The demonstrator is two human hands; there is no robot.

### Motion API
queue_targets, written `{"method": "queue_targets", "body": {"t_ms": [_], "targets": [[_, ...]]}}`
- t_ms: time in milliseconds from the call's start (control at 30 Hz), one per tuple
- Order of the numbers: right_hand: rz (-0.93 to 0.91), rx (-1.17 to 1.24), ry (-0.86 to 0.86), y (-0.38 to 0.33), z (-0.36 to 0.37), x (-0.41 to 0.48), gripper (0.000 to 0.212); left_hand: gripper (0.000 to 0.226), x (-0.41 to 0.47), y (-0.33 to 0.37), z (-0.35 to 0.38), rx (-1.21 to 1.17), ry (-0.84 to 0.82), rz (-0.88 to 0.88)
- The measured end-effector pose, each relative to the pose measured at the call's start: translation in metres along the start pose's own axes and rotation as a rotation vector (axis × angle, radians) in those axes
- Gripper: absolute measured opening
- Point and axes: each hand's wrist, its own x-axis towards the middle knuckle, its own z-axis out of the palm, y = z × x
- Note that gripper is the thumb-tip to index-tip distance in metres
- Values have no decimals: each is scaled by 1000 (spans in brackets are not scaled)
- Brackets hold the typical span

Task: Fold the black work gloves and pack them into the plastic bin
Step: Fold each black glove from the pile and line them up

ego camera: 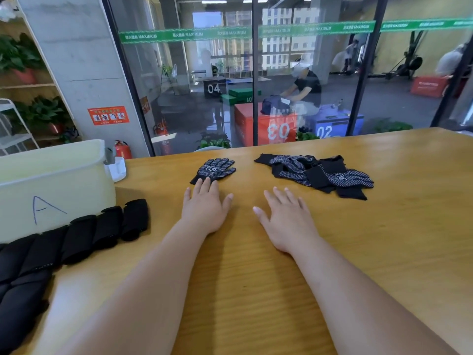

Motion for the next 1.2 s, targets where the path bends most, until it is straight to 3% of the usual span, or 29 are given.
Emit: {"method": "queue_targets", "body": {"t_ms": [200,500,667,1033,1200], "targets": [[32,48,-30,1,-2,3,78,87,23,3,10,38,-80,5],[42,128,35,10,-4,8,68,68,-14,70,8,37,31,187],[113,54,123,37,-11,14,59,57,-34,89,9,12,73,217],[298,-79,-67,90,-24,27,76,61,-46,82,22,-136,109,233],[308,-72,-37,91,-23,30,73,63,-44,81,24,-147,90,212]]}}
